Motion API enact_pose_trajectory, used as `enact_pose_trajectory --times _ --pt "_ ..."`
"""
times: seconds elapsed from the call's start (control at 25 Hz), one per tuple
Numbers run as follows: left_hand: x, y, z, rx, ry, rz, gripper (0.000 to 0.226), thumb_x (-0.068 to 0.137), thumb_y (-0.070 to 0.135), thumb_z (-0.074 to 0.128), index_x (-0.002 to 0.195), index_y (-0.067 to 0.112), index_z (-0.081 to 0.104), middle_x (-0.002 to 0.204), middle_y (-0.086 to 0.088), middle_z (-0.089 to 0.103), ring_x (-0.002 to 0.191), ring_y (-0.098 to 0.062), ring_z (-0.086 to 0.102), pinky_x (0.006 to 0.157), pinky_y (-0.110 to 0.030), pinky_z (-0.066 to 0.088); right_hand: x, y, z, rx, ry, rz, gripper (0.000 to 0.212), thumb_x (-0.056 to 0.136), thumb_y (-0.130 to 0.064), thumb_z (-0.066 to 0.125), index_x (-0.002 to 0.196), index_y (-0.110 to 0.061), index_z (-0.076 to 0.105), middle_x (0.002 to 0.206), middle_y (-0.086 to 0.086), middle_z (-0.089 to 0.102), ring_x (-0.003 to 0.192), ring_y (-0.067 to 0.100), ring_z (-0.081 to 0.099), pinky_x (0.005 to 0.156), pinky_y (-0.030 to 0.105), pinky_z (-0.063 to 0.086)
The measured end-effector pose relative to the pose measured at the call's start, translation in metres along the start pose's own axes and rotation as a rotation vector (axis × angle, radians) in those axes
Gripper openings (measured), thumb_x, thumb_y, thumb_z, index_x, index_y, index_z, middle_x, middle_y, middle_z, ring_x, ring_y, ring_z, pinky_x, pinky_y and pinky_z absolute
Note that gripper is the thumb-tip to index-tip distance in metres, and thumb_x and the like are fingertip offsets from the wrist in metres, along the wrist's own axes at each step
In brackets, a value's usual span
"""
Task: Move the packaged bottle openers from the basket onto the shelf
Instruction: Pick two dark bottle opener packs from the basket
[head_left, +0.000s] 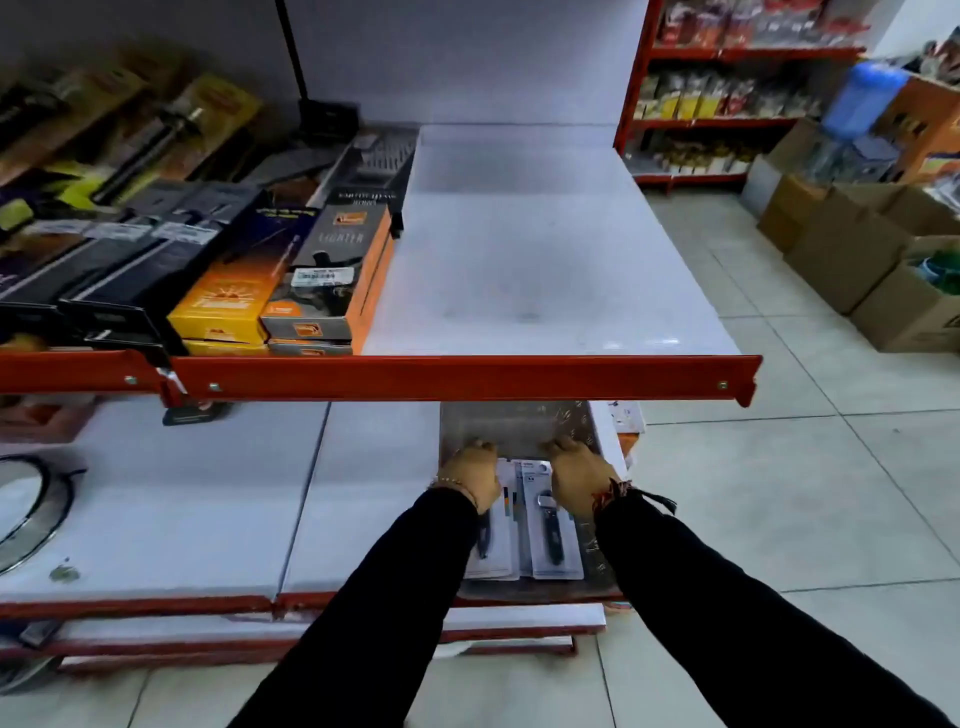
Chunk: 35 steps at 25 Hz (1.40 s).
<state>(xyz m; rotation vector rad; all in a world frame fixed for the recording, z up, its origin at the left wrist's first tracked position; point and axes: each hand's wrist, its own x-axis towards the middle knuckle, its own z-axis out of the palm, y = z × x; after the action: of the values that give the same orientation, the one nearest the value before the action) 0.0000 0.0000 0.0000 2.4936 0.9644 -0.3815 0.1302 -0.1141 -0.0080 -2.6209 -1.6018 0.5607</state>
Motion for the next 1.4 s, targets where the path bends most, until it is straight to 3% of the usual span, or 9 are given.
enact_pose_trajectory --times 0.24,0.56,0.72,0.8,0.88,1.0,1.12,1.28,1.4 --pt "0.029 -0.007 0.012 0.168 -0.067 0.009 0.044 0.09 0.006 0.06 0.133 0.004 0.054 0.143 -0.016 0.047 0.129 -0.035 0.052 0.107 -0.042 0.046 0.029 0.004 0.018 -0.07 -0.096 0.016 0.056 0.083 -0.01 0.057 0.139 -0.008 0.051 0.143 0.011 0.047 0.128 0.036 0.051 0.104 0.044 0.046" --pt "0.021 -0.011 0.0 0.073 0.045 0.01 0.043 0.087 0.011 0.066 0.129 0.012 0.057 0.136 -0.009 0.051 0.116 -0.032 0.061 0.098 -0.042 0.054 0.023 0.003 -0.005 0.044 0.023 -0.027 0.041 0.089 -0.011 0.049 0.129 -0.007 0.058 0.133 0.013 0.056 0.114 0.034 0.061 0.091 0.04 0.057" --pt "0.007 -0.004 -0.02 0.081 0.085 0.019 0.038 0.094 0.003 0.053 0.131 0.011 0.058 0.139 -0.012 0.051 0.12 -0.034 0.058 0.102 -0.042 0.051 0.005 0.009 -0.033 0.127 0.021 -0.088 0.041 0.09 -0.008 0.043 0.128 -0.011 0.059 0.116 0.018 0.068 0.081 0.026 0.061 0.072 0.035 0.056" --pt "-0.007 0.002 -0.031 0.098 0.077 0.041 0.036 0.092 0.001 0.055 0.126 0.008 0.064 0.135 -0.016 0.057 0.119 -0.035 0.059 0.103 -0.04 0.05 -0.012 0.007 -0.043 0.114 0.015 -0.124 0.043 0.092 -0.005 0.04 0.131 -0.011 0.057 0.12 0.02 0.067 0.09 0.03 0.065 0.078 0.033 0.055" --pt "-0.024 0.009 -0.041 0.113 0.051 0.053 0.034 0.092 -0.001 0.053 0.123 0.005 0.066 0.128 -0.018 0.063 0.116 -0.035 0.061 0.098 -0.035 0.05 -0.034 0.002 -0.05 0.085 0.04 -0.14 0.051 0.09 -0.001 0.039 0.137 -0.014 0.053 0.125 0.021 0.065 0.104 0.036 0.065 0.087 0.041 0.057" --pt "-0.055 0.019 -0.055 0.127 0.072 0.046 0.036 0.093 -0.003 0.046 0.124 0.003 0.063 0.123 -0.02 0.065 0.112 -0.035 0.064 0.092 -0.036 0.052 -0.063 -0.008 -0.062 0.035 0.129 -0.12 0.06 0.086 0.003 0.042 0.141 -0.02 0.045 0.125 0.023 0.059 0.108 0.04 0.061 0.077 0.04 0.054" --pt "-0.096 0.03 -0.077 0.144 0.221 0.07 0.035 0.092 -0.004 0.044 0.122 0.004 0.062 0.116 -0.021 0.066 0.105 -0.036 0.065 0.085 -0.039 0.053 -0.093 -0.021 -0.086 -0.011 0.186 -0.157 0.058 0.087 0.001 0.045 0.141 -0.017 0.038 0.125 0.02 0.059 0.127 0.035 0.046 0.072 0.037 0.041" --pt "-0.149 0.037 -0.105 0.154 0.391 0.137 0.042 0.091 -0.007 0.043 0.124 0.011 0.06 0.113 -0.018 0.07 0.103 -0.034 0.066 0.074 -0.036 0.05 -0.137 -0.04 -0.127 -0.066 0.302 -0.229 0.056 0.086 0.002 0.043 0.139 -0.014 0.039 0.129 0.015 0.06 0.12 0.034 0.045 0.08 0.044 0.051" --pt "-0.181 0.043 -0.136 0.183 0.477 0.17 0.037 0.09 -0.004 0.047 0.123 0.009 0.059 0.112 -0.016 0.07 0.104 -0.032 0.065 0.075 -0.035 0.05 -0.161 -0.05 -0.165 -0.075 0.404 -0.277 0.047 0.087 0.001 0.04 0.132 -0.014 0.043 0.12 0.013 0.063 0.11 0.031 0.047 0.073 0.039 0.046"
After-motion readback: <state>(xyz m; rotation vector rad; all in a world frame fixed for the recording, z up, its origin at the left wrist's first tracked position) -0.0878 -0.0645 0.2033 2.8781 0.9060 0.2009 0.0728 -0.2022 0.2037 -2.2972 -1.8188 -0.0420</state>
